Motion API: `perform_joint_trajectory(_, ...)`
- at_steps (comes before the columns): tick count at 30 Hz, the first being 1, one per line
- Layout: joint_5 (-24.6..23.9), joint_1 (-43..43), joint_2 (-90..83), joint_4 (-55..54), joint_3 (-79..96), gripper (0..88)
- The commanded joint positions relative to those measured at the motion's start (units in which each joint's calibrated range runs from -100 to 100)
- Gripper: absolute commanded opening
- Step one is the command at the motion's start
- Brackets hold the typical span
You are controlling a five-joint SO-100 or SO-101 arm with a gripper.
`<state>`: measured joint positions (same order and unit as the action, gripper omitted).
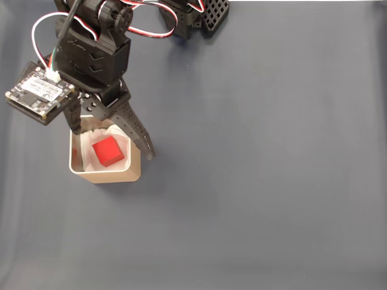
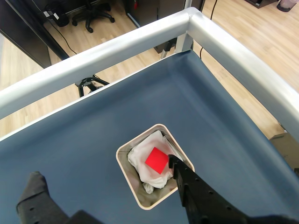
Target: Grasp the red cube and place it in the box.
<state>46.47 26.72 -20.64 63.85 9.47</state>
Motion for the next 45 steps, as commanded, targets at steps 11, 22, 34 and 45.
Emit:
perform_joint_trajectory(11,-0.15,0.30,-3.11,-1.93,-3.46,53.2)
perform_joint_trajectory(22,-0.93,-0.84,-3.03,-2.18,-5.46,3.5)
perform_joint_trajectory(34,-2.05,-8.51,-6.58,-1.27,-8.29,0.2)
perform_joint_trajectory(45,-0.83,-22.07,-24.06,-1.68,9.12,0.2)
